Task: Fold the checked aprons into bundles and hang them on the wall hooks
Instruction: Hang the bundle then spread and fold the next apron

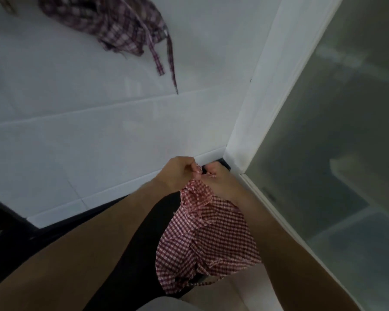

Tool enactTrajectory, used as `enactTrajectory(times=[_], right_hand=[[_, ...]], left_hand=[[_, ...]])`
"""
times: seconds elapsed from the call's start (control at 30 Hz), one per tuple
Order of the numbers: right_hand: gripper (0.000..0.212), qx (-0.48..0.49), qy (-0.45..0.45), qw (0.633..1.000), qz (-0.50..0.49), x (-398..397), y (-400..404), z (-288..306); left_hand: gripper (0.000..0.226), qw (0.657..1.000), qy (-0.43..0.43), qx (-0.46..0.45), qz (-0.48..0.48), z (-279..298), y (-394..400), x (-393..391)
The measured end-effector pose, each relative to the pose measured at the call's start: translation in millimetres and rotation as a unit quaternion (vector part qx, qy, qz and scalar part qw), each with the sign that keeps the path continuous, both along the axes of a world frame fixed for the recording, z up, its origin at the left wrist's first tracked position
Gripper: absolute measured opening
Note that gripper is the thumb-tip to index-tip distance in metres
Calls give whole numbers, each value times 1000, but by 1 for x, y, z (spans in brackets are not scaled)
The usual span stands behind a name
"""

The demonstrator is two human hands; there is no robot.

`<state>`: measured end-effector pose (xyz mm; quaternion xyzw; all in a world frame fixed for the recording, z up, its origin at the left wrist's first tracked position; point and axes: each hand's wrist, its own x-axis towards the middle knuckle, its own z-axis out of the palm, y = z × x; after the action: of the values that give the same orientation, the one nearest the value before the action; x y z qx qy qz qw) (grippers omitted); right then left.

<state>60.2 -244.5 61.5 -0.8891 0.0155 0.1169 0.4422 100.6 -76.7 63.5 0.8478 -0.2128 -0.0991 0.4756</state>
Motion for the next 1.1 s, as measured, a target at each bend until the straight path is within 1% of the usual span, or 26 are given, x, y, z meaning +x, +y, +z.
enactTrajectory(times=[0.07, 0.1, 0.17, 0.23, 0.4, 0.43, 0.47, 0.5, 0.57, 0.63, 0.73, 0.87, 0.97, 1.03, 1.1], right_hand=[[37, -25, -49, 998, 22, 11, -13, 33], [35, -45, -77, 996, 32, 12, -17, 53], [20, -55, -127, 990, 26, 18, -25, 87], [7, -49, -174, 983, 19, 25, -30, 116], [6, 101, -202, 974, 6, 33, -47, 184], [5, 112, -209, 971, 6, 37, -48, 200], [6, 126, -201, 971, 3, 35, -48, 203], [9, 140, -218, 966, 3, 40, -49, 226], [15, 178, -227, 957, 2, 41, -48, 255], [19, 197, -262, 945, 4, 46, -43, 290], [17, 180, -294, 939, 15, 56, -31, 332], [13, 105, -328, 938, 33, 73, -12, 374], [14, 71, -322, 943, 47, 90, -1, 391], [23, 71, -315, 945, 44, 100, 5, 398], [24, 72, -303, 950, 38, 110, 9, 402]], left_hand=[[25, 999, -49, 2, 11, 27, -10, 13], [20, 997, -69, 1, 22, 44, -15, 18], [12, 994, -107, -6, 26, 80, -25, 26], [10, 989, -144, -8, 15, 114, -33, 33], [14, 973, -232, -10, 14, 197, -45, 45], [14, 969, -245, -11, 13, 216, -46, 46], [13, 969, -247, -13, 8, 220, -46, 43], [12, 965, -262, -16, 0, 244, -45, 45], [10, 968, -247, -29, -22, 271, -42, 45], [13, 965, -261, -33, -13, 307, -36, 43], [19, 951, -309, 19, 24, 352, -24, 42], [23, 947, -300, 79, 84, 393, -4, 44], [27, 942, -301, 101, 108, 406, 1, 50], [26, 917, -350, 132, 140, 409, 0, 53], [21, 899, -379, 153, 155, 406, -3, 57]])
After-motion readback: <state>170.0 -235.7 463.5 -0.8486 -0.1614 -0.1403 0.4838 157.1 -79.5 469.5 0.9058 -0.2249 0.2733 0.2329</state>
